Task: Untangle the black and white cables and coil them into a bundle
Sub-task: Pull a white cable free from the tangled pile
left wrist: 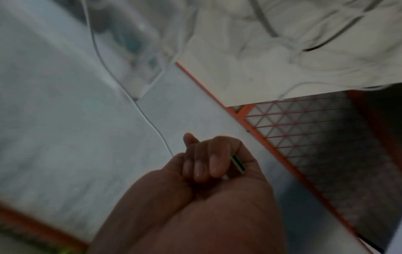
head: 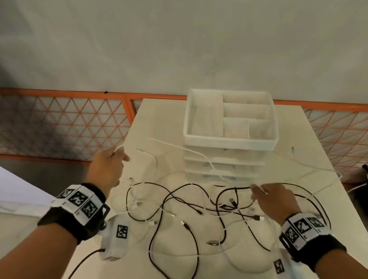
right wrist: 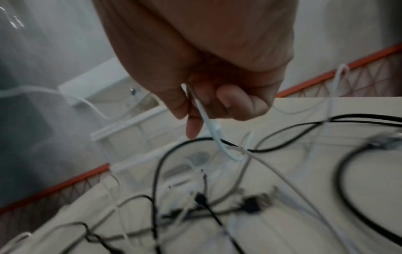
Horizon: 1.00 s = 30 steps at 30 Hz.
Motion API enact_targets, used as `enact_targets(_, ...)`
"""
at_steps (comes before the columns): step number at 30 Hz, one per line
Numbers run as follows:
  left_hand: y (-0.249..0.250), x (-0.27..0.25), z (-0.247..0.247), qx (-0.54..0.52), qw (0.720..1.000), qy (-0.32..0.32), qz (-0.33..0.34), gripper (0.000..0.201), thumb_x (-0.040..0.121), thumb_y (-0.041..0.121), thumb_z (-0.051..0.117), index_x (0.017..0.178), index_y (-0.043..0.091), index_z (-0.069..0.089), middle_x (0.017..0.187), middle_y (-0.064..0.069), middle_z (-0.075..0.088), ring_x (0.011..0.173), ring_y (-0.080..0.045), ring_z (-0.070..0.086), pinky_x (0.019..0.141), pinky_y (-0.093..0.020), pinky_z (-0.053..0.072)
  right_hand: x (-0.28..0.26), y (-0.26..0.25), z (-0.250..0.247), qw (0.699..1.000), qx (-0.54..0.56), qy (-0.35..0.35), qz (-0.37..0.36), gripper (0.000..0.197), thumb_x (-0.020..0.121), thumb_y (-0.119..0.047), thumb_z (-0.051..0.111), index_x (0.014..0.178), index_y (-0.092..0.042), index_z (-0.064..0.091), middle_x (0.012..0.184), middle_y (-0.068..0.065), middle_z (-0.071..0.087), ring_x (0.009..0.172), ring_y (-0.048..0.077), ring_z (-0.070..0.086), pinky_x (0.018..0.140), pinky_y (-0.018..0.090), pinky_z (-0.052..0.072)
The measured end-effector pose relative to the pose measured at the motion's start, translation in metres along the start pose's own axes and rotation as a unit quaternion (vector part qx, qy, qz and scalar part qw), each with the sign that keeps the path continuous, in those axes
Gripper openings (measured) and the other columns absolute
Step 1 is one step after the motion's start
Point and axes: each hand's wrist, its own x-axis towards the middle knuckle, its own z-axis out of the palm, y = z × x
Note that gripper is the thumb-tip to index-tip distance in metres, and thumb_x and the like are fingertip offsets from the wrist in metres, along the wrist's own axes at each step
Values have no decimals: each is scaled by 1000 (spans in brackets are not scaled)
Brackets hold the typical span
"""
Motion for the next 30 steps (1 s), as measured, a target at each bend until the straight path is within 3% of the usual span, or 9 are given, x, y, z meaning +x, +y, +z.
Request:
enact_targets(3, -39, 4, 6, 169, 984, -46, -40, 33, 97, 30, 50, 93, 1, 64, 62, -4, 47, 53, -26, 46, 50, -27, 36, -7, -48, -14, 988, 52, 71, -125, 32, 98, -36, 56, 79, -23, 78, 70, 1, 70, 71, 25, 64, 72, 31, 44)
enact_targets(7, -99, 7, 12, 366, 923, -95, -64, 24, 92, 33, 53, 84, 11, 59, 91, -10, 65, 91, -33, 64, 70, -31, 45, -27, -103, -26, 920, 167, 189, -300, 17, 92, -36, 69, 89, -24, 80, 53, -10, 60, 49, 11, 49, 52, 18, 39)
enact_targets(9, -117, 8, 9, 386, 913, -86, -99, 25, 91, 29, 53, 101, 7, 62, 109, -16, 65, 100, -33, 63, 76, -35, 47, -31, -114, -27, 916, 200, 193, -289, 29, 88, -48, 71, 72, -24, 75, 42, -12, 42, 43, 10, 36, 47, 14, 29)
enact_targets(12, -130, 8, 0, 357, 921, -37, -151, 49, 91, 23, 57, 131, 0, 42, 120, -18, 57, 106, -35, 57, 79, -37, 42, -31, -114, -26, 930, 180, 189, -258, 57, 85, -59, 68, 50, -16, 56, 40, 0, 33, 43, 10, 28, 48, 28, 30)
enact_targets(14, -135, 9, -5, 339, 926, -11, -167, 56, 90, 19, 60, 135, -1, 34, 128, -23, 54, 114, -40, 55, 84, -41, 43, -30, -112, -20, 932, 171, 169, -273, 61, 88, -55, 68, 51, -9, 54, 45, 11, 38, 44, 12, 30, 48, 30, 31)
enact_targets(17, -137, 18, -12, 356, 920, 3, -165, 63, 88, 24, 62, 139, 3, 32, 136, -25, 46, 121, -41, 52, 93, -44, 45, -26, -111, -9, 936, 148, 111, -298, 46, 90, -44, 69, 57, -12, 63, 41, -3, 37, 42, 10, 31, 47, 19, 30)
enact_targets(21, -146, 36, -12, 402, 903, -33, -148, 75, 85, 43, 60, 149, 24, 24, 138, -22, 42, 122, -41, 49, 102, -47, 44, -18, -111, 20, 953, 69, 44, -292, 53, 89, -37, 70, 51, -8, 47, 42, -1, 38, 42, 17, 35, 49, 31, 41)
enact_targets(25, -151, 45, -7, 375, 912, -79, -150, 70, 80, 46, 64, 142, 24, 40, 135, -14, 50, 115, -36, 56, 92, -41, 50, -12, -106, 50, 962, 38, 5, -271, 58, 89, -42, 68, 54, -5, 42, 47, 12, 45, 46, 28, 44, 52, 39, 50)
enact_targets(30, -143, 37, 13, 358, 917, -117, -128, 25, 90, 31, 57, 107, 14, 61, 111, -11, 66, 102, -33, 63, 78, -30, 48, -14, -103, 59, 969, 11, -15, -247, 59, 90, -41, 67, 49, -12, 34, 42, -5, 35, 45, 14, 37, 56, 38, 51)
